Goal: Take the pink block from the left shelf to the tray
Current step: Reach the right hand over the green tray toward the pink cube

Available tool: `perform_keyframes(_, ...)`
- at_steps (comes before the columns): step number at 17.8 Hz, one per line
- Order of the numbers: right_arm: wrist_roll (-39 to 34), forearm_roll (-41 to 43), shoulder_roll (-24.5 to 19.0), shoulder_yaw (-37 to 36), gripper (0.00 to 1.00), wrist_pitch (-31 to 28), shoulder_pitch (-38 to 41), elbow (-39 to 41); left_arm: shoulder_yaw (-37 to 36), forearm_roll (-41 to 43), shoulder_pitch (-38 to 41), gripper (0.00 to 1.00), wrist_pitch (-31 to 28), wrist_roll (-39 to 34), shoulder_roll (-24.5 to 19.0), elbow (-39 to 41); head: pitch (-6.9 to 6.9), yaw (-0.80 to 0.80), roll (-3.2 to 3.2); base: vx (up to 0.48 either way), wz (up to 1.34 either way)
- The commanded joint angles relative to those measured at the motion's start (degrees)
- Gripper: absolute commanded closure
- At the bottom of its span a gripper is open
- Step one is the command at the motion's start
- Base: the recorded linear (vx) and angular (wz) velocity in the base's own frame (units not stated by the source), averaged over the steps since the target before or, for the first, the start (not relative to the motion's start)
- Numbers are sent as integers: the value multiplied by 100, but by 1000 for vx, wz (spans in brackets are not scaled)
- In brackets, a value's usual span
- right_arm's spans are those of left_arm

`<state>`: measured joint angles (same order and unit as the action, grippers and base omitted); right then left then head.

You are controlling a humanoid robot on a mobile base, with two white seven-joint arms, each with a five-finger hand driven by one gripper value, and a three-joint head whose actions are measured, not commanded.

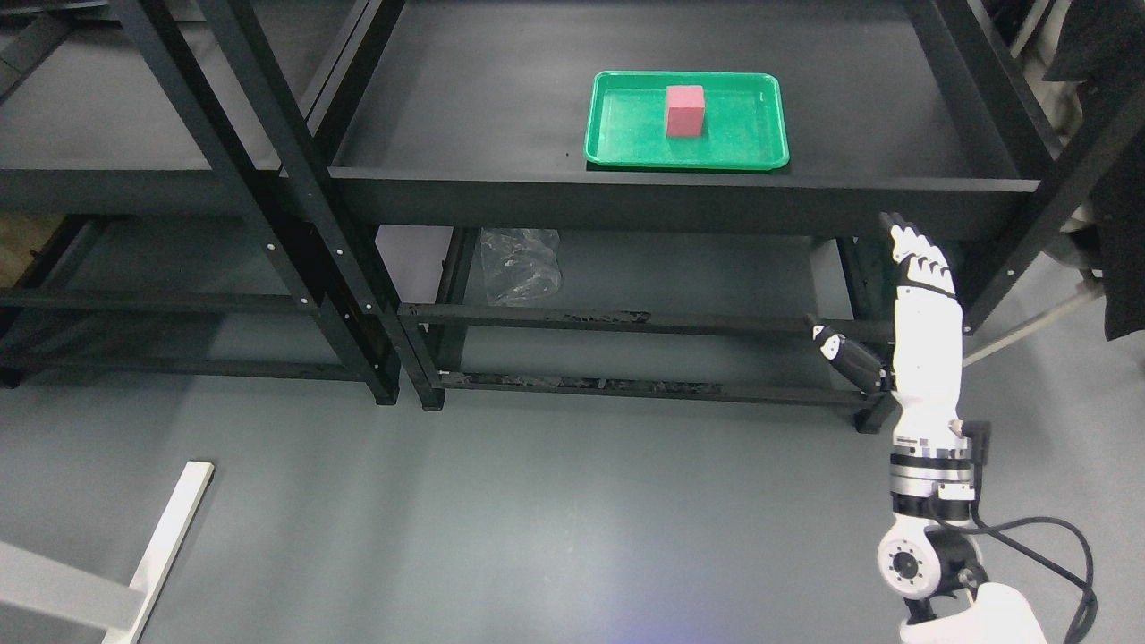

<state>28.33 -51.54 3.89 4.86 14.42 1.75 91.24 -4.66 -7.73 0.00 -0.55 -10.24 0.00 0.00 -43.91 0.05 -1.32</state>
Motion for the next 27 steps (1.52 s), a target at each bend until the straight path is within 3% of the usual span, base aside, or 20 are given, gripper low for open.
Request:
perform_keyframes(1, -212, -1253, 51, 384, 2, -97, -87, 16, 0, 0, -167, 0, 2, -5, -100, 100, 0, 0, 0, 285, 58)
perform_keyframes(5, -625, -1279, 42, 393, 2, -238, -201, 8, 0, 0, -167, 0, 2, -5, -100, 100, 0, 0, 0, 300, 49)
perform_keyframes(8, -1389, -1288, 33, 402, 2, -326, -351, -10, 0, 0, -167, 0, 2, -5, -100, 100, 0, 0, 0, 312, 26)
perform_keyframes(18, -1769, -1314, -2, 463, 2, -519, -571, -133, 0, 0, -167, 0, 2, -5, -100, 100, 0, 0, 0, 313, 6)
perform_keyframes(23, -2681, -1314, -63, 657, 2, -528, -676, -273, 0, 0, -175, 0, 2, -5, -100, 100, 0, 0, 0, 265, 1)
perform_keyframes(27, -3007, -1314, -63, 867, 2, -528, -799, -572, 0, 0, -167, 0, 2, -5, -100, 100, 0, 0, 0, 194, -22)
